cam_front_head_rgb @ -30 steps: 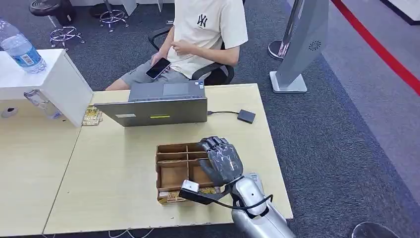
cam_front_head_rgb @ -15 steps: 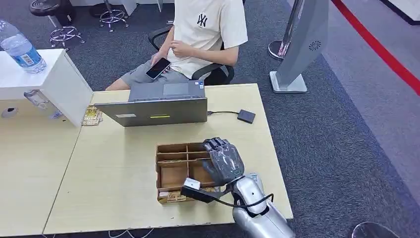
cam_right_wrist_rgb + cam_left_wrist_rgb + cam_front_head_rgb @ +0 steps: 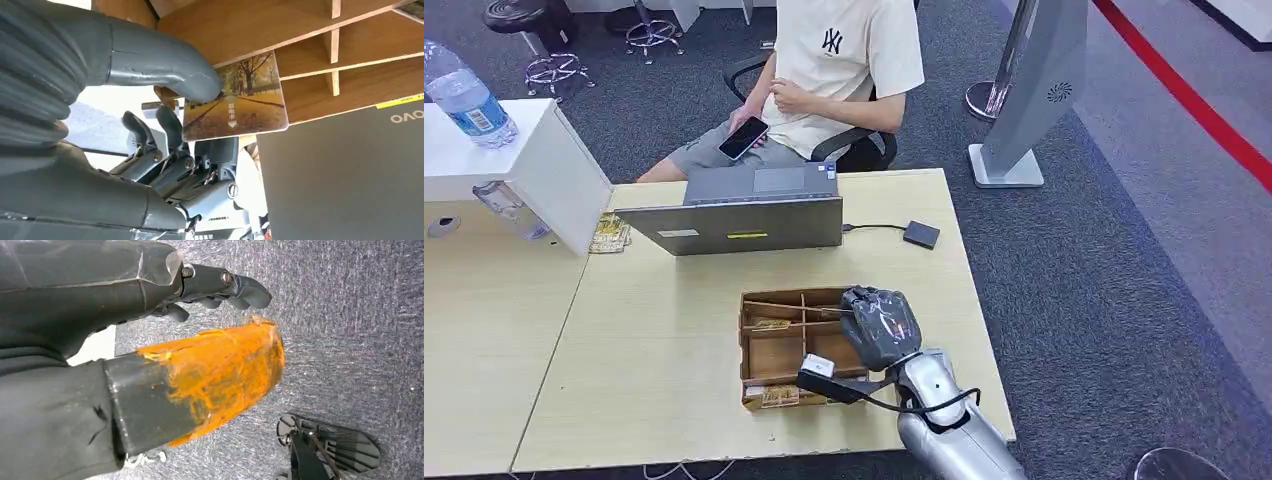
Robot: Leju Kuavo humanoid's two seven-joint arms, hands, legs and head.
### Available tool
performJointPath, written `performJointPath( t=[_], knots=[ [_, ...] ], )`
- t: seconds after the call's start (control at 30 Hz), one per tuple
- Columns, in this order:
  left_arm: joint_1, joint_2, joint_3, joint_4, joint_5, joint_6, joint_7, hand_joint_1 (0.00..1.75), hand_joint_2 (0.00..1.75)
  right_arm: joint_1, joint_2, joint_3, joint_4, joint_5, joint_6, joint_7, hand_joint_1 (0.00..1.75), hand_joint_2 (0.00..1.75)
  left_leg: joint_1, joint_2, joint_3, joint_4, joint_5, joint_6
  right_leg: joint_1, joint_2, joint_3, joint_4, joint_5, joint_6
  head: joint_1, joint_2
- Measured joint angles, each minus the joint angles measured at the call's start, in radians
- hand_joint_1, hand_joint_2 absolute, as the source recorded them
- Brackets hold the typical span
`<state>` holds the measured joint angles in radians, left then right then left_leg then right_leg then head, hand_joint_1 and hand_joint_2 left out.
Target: Pass the card to the sensor for recognition and then transmit it.
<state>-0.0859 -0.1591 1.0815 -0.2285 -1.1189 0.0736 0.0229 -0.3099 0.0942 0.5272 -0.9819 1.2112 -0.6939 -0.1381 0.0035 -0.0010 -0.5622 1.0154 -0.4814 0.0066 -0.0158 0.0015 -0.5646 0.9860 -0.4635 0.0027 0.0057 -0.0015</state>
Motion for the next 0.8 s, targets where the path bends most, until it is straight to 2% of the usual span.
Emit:
performJointPath(
  t=[0.3,0.47,0.6,0.8],
  knots=[
    [0.000,0.000,0.008,0.000,0.000,0.000,-0.003,0.00,0.00,-0.005,0.000,-0.003,0.011,-0.007,0.002,-0.002,1.75,1.75,0.000,0.000,0.000,0.000,0.000,0.000,0.000,0.000,0.000,0.000,0.000,0.000,0.000,0.000],
    [0.000,0.000,0.015,0.000,-0.002,0.000,-0.005,0.00,0.00,-0.003,0.000,-0.010,0.001,-0.089,0.029,-0.046,1.75,1.75,0.000,0.000,0.000,0.000,0.000,0.000,0.000,0.000,0.000,0.000,0.000,0.000,0.000,0.000],
    [0.001,0.000,0.020,0.000,0.004,0.002,-0.015,0.00,0.00,0.028,0.000,-0.035,-0.102,-0.374,0.153,-0.160,1.75,1.75,0.000,0.000,0.000,0.000,0.000,0.000,0.000,0.000,0.000,0.000,0.000,0.000,0.000,0.000],
    [0.001,-0.001,0.034,0.000,0.006,0.004,-0.032,0.00,0.00,0.088,0.002,-0.111,-0.397,-0.886,0.389,-0.289,1.75,1.75,0.000,0.000,0.000,0.000,0.000,0.000,0.000,0.000,0.000,0.000,0.000,0.000,0.000,0.000]
  ],
)
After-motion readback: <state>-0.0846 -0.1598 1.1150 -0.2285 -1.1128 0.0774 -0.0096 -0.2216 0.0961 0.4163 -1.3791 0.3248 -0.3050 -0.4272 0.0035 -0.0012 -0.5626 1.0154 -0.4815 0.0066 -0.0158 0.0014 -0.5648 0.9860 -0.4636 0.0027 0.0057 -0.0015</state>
